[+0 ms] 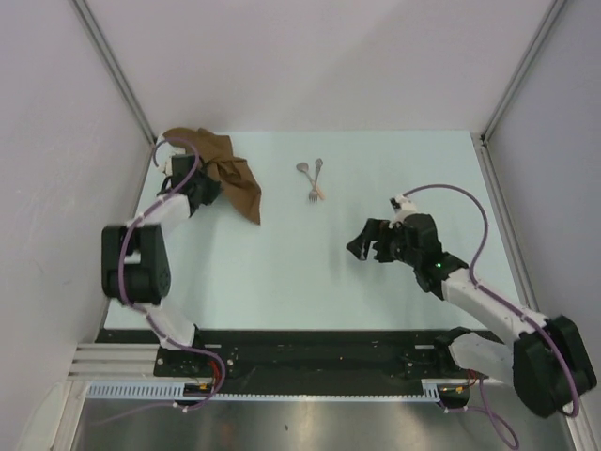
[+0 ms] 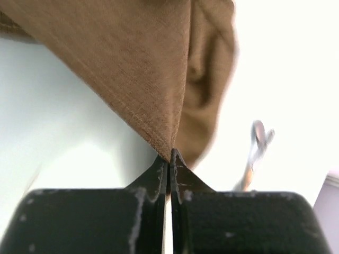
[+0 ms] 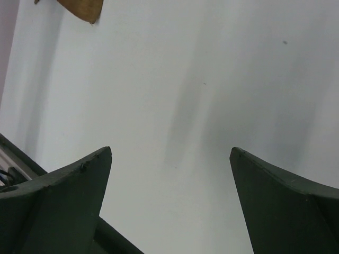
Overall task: Fold the napkin into a case and place the utensils inside
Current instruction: Move the crumpled napkin to the corner of the board, then pick up the crumpled napkin from the center of the board.
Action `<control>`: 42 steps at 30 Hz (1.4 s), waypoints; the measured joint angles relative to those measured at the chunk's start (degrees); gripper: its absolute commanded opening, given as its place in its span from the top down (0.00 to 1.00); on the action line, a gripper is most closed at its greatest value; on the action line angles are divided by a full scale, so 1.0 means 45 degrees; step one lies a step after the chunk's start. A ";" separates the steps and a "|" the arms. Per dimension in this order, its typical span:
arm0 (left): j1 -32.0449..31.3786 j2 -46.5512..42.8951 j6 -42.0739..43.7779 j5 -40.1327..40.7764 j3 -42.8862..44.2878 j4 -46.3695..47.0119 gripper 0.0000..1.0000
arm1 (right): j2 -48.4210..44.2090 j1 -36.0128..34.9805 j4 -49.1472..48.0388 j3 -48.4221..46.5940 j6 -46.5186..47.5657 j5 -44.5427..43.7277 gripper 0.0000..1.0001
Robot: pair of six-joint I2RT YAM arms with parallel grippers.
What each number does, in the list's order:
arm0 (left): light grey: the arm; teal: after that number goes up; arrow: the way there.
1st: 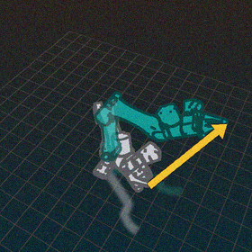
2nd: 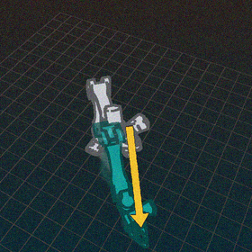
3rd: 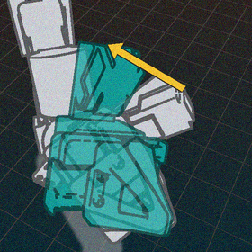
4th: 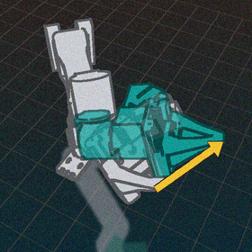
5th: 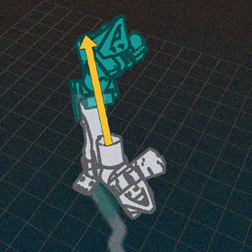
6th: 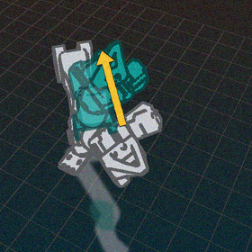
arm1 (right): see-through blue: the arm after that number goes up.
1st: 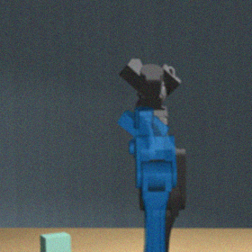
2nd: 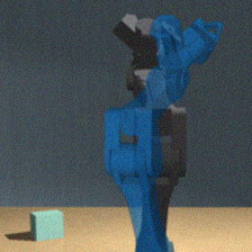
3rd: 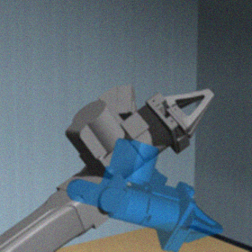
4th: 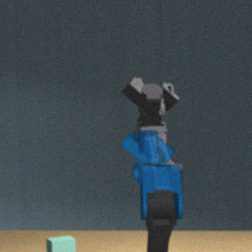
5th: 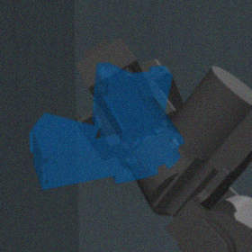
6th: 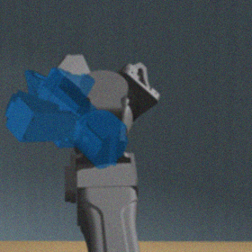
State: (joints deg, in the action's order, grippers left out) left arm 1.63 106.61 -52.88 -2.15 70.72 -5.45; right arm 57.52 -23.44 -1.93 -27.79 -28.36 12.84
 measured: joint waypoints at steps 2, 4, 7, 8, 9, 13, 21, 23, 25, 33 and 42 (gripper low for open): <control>-0.0321 -0.2351 0.0087 0.0155 -0.2157 0.0408 1.00 | 0.1345 -0.0865 -0.0306 -0.0884 0.0335 -0.0131 0.00; -0.0971 -0.4745 0.0083 0.0180 -0.4099 0.0437 1.00 | 0.2681 -0.1627 -0.0607 -0.1821 0.0661 -0.0214 0.00; -0.2608 -0.8247 -0.0044 0.0063 -0.7271 0.0903 1.00 | 0.5061 -0.3055 -0.0539 -0.3895 0.1044 -0.0641 0.01; -0.3079 -0.8966 -0.0141 0.0019 -0.8014 0.0840 0.99 | 0.5712 -0.3536 -0.0568 -0.4449 0.1093 -0.0806 0.01; -0.3662 -0.9787 -0.0257 -0.0010 -0.9010 0.0627 0.95 | 0.6237 -0.4036 -0.0568 -0.4886 0.1088 -0.0991 0.01; -0.4323 -1.1958 -0.0510 -0.0005 -1.1521 -0.0738 0.22 | 0.7261 -0.5450 -0.0350 -0.5314 0.0340 -0.1763 0.03; -0.4333 -1.6087 0.0087 0.1787 -1.0210 -0.4954 0.07 | 0.8694 -0.6737 0.1724 -0.6076 -0.2837 -0.4653 0.12; -0.4265 -1.6252 0.0131 0.2633 -0.9253 -0.5391 0.06 | 0.9394 -0.6887 0.2322 -0.6858 -0.3555 -0.5265 0.16; -0.3959 -1.6019 0.0107 0.3240 -0.8548 -0.5600 0.06 | 1.0176 -0.7004 0.2895 -0.7864 -0.4240 -0.5693 0.19; 0.1268 -1.1642 -0.0248 0.2526 -0.8038 -0.5581 0.07 | 1.1390 -0.7441 0.3065 -0.8995 -0.5829 -0.5926 0.26; 0.3798 -0.5911 -0.0228 0.2977 -0.5459 -0.4959 0.04 | 1.1477 -0.7660 0.2837 -0.9020 -0.6067 -0.5848 0.29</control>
State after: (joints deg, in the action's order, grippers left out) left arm 18.72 80.01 -53.91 11.25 46.15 -27.77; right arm 109.16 -57.91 10.83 -68.38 -55.66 -13.47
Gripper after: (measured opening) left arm 0.936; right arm 0.723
